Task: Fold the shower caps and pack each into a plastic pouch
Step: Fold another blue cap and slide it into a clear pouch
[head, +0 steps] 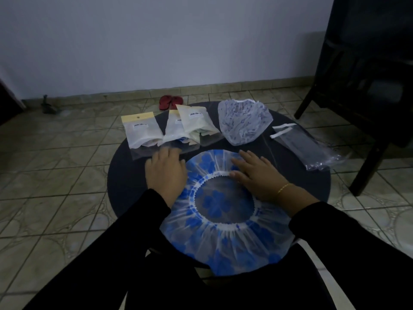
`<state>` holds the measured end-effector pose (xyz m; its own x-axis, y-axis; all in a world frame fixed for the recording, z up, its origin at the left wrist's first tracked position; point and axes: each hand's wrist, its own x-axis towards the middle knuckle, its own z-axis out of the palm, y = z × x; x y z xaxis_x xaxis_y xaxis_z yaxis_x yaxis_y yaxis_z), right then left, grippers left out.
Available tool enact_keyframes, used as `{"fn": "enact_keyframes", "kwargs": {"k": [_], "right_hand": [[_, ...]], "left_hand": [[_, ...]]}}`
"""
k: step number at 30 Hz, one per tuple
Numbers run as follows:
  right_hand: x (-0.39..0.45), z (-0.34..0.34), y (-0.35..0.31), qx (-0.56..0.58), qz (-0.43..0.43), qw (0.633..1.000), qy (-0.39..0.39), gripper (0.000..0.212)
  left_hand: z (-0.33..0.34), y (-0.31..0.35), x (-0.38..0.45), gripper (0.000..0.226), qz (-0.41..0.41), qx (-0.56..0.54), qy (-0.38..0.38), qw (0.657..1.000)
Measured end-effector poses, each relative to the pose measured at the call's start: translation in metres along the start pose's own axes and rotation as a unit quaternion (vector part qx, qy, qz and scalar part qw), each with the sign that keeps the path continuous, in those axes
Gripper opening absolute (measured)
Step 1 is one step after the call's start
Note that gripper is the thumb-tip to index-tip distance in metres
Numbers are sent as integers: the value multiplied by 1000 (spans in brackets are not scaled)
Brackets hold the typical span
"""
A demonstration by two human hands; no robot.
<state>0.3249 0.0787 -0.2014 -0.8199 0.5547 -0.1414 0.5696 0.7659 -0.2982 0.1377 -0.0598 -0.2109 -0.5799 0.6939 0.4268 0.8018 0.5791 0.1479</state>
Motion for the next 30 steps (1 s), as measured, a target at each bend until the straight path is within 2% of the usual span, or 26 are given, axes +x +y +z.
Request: {"fn": "enact_keyframes", "kwargs": {"k": [1, 3, 6, 8, 13, 16, 19, 22, 24, 25, 27, 30], "right_hand": [[-2, -3, 2, -7, -8, 1000, 10, 55], [-6, -6, 7, -28, -17, 999, 10, 54], [-13, 3, 14, -54, -21, 998, -26, 56], [-14, 10, 17, -76, -21, 996, -33, 59], [-14, 11, 14, -89, 9, 996, -29, 63], [-20, 4, 9, -130, 44, 990, -16, 66], [-30, -8, 5, -195, 66, 979, 9, 67], [-36, -11, 4, -211, 59, 970, 102, 61], [-38, -4, 4, -158, 27, 975, 153, 60], [-37, 0, 5, -124, 14, 982, 143, 64], [-36, 9, 6, -86, 16, 994, 63, 74], [-35, 16, 8, -72, 48, 996, -28, 79]], "left_hand": [[-2, 3, 0, 28, 54, -21, 22, 998], [-4, 10, -3, 42, 150, -71, -24, 986], [3, 17, -15, 67, 193, -34, -223, 955], [9, 16, -21, 76, 180, 2, -303, 936], [8, 11, -17, 74, 179, -32, -285, 941], [-3, 5, -5, 68, 193, -13, -151, 969], [-25, 1, 4, 56, 117, -45, -95, 988], [-38, -2, -6, 63, 101, -116, -130, 980], [-35, -3, -16, 67, 93, -119, -217, 964], [-31, -5, -22, 77, 93, -100, -269, 953], [-17, -13, -32, 102, 112, -49, -324, 938], [5, -28, -41, 117, 134, -8, -323, 937]]}}
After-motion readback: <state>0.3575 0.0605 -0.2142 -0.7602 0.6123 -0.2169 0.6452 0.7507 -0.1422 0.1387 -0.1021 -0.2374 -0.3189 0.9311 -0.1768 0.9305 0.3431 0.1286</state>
